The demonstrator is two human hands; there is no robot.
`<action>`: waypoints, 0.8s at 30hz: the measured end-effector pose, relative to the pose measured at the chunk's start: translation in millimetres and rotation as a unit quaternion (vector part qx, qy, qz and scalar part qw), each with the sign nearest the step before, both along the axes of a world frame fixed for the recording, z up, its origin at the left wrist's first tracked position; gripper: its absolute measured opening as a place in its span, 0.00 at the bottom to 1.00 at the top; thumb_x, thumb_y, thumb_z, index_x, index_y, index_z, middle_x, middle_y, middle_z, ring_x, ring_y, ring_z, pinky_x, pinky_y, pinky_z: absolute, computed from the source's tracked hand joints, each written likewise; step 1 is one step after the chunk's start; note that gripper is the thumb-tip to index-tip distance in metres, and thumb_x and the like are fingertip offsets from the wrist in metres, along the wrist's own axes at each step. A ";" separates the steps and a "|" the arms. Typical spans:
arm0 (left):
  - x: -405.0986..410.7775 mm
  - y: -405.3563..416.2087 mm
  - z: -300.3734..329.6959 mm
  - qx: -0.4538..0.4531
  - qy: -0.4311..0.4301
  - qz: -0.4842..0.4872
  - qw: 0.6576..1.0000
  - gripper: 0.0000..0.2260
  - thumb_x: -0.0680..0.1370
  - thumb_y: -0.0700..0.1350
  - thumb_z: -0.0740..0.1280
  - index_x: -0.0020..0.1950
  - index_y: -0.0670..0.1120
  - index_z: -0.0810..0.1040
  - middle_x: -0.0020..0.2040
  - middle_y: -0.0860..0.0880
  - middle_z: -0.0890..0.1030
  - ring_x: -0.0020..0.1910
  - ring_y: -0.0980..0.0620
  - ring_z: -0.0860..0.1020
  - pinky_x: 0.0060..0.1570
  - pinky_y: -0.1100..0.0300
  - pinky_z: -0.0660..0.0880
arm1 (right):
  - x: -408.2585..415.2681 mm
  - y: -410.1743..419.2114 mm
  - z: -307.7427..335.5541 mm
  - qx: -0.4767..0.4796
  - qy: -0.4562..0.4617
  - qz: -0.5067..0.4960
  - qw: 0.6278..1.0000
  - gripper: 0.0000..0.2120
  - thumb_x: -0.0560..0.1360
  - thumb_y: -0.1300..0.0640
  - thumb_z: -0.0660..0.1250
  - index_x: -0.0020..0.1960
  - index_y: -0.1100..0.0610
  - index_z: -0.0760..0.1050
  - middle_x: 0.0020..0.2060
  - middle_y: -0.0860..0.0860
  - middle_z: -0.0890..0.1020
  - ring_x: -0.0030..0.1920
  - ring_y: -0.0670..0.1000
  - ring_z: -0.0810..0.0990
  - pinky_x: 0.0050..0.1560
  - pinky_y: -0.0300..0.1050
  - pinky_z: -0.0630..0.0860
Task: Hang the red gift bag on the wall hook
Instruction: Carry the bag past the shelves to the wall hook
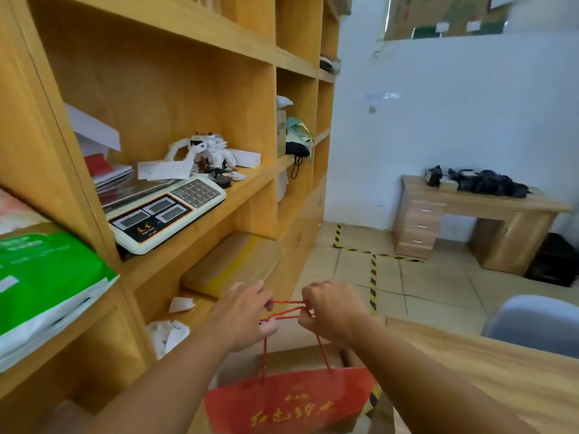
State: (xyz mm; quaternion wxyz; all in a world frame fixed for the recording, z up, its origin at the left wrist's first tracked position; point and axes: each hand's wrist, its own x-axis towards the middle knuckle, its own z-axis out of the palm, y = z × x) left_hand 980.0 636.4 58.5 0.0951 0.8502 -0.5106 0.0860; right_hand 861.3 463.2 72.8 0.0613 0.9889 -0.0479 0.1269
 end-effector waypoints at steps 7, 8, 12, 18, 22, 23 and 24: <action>52.2 -50.7 6.4 -0.035 0.002 -0.090 0.995 0.10 0.75 0.59 0.64 0.49 0.55 0.74 0.46 0.56 0.71 0.45 0.52 0.70 0.43 0.58 0.72 | 26.7 -26.3 3.5 0.000 -0.005 -0.095 0.995 0.12 0.76 0.45 0.61 0.43 0.52 0.75 0.35 0.47 0.79 0.34 0.48 0.77 0.35 0.46 0.79; 59.3 -58.0 6.8 -0.041 0.014 -0.098 0.994 0.10 0.75 0.59 0.64 0.50 0.55 0.74 0.46 0.56 0.71 0.44 0.53 0.71 0.42 0.58 0.71 | 31.5 -30.2 5.1 -0.004 -0.005 -0.107 0.994 0.12 0.76 0.45 0.61 0.43 0.52 0.75 0.35 0.47 0.79 0.33 0.48 0.77 0.35 0.46 0.79; 83.1 -85.3 7.1 -0.065 0.088 -0.123 0.986 0.09 0.76 0.56 0.67 0.51 0.53 0.75 0.46 0.55 0.70 0.40 0.55 0.71 0.36 0.61 0.67 | 51.2 -46.7 13.1 -0.026 0.011 -0.141 0.990 0.11 0.77 0.45 0.61 0.43 0.52 0.74 0.35 0.48 0.78 0.33 0.48 0.76 0.34 0.44 0.78; 125.6 -130.3 7.9 -0.080 0.154 -0.158 0.972 0.06 0.75 0.53 0.68 0.46 0.54 0.74 0.44 0.55 0.72 0.41 0.55 0.74 0.40 0.60 0.74 | 87.6 -83.2 13.8 -0.030 0.008 -0.173 0.985 0.13 0.77 0.44 0.60 0.42 0.52 0.74 0.35 0.48 0.78 0.33 0.50 0.75 0.34 0.45 0.76; 154.9 -169.9 6.3 -0.070 0.154 -0.171 0.971 0.06 0.73 0.54 0.68 0.45 0.55 0.73 0.42 0.55 0.72 0.38 0.55 0.74 0.35 0.62 0.69 | 111.8 -121.4 11.9 -0.023 0.009 -0.180 0.983 0.13 0.77 0.44 0.59 0.43 0.52 0.74 0.35 0.48 0.78 0.33 0.50 0.75 0.31 0.44 0.72; 162.4 -181.1 6.0 -0.062 0.139 -0.174 0.973 0.06 0.73 0.55 0.68 0.45 0.55 0.73 0.42 0.55 0.71 0.37 0.55 0.73 0.34 0.63 0.67 | 117.6 -132.2 11.0 -0.021 0.009 -0.182 0.983 0.13 0.77 0.44 0.59 0.43 0.52 0.74 0.36 0.48 0.78 0.34 0.51 0.76 0.31 0.45 0.71; 170.3 -193.3 5.5 -0.052 0.122 -0.177 0.975 0.07 0.74 0.56 0.67 0.45 0.56 0.72 0.42 0.56 0.70 0.36 0.56 0.72 0.33 0.63 0.65 | 123.6 -144.0 10.2 -0.019 0.008 -0.183 0.983 0.14 0.77 0.44 0.59 0.44 0.53 0.74 0.36 0.49 0.78 0.34 0.52 0.76 0.31 0.45 0.71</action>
